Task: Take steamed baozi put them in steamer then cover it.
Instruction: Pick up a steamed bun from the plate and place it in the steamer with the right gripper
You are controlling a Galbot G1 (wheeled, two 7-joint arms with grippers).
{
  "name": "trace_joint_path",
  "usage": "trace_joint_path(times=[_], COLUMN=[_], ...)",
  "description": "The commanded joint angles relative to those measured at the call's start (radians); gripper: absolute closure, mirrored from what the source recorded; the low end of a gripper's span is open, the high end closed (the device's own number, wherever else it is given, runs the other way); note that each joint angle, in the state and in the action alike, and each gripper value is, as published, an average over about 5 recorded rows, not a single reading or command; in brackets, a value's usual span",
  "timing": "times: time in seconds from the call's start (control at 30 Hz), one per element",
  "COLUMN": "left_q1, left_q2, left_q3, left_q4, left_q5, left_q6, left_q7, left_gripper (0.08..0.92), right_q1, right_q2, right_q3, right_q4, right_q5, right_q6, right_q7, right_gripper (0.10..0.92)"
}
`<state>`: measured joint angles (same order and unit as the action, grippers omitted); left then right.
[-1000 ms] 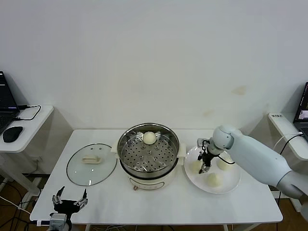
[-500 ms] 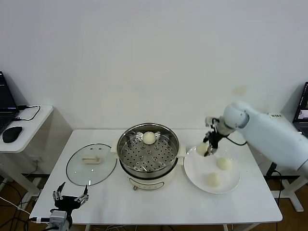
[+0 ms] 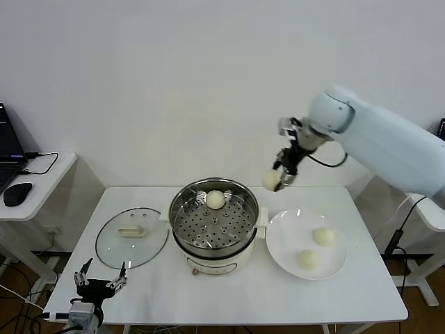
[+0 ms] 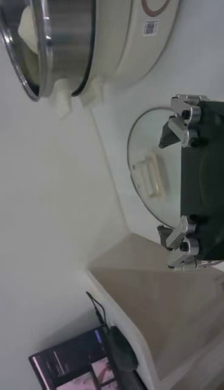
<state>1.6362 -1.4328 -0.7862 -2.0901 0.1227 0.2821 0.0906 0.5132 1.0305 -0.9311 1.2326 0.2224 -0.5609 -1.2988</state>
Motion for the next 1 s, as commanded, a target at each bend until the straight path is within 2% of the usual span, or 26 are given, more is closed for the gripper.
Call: trace_joint_path(times=[0.03,0.37,1.0], left_q1=[0.002,0.006,0.004], left_q2=[-0.002,-0.005,-0.013], left_q3=[-0.001,-0.007,-0.009], left_q4=[-0.007,-0.012,-0.022], left_q5=[-0.002,-0.013,-0.032], left_q6=[0.001,0.001,0.004], left_q7=[0.000,-0.002,-0.005], left_gripper=[0.177,0.177,0.177], right_q1=[0.062,-0.055,-0.178], right_q2=[0.218,0.389,0.483], right_q3=[-0.037,-0.037,-0.062], right_q4=[-0.070,-0.208,-0.291], right_q5=[0.052,-0.023,-0.080], right_q6=[-0.024,-0.018,-0.011], right_q7=[-0.016,-0.012,0.040], right_gripper=[0.375,0.376,0.372])
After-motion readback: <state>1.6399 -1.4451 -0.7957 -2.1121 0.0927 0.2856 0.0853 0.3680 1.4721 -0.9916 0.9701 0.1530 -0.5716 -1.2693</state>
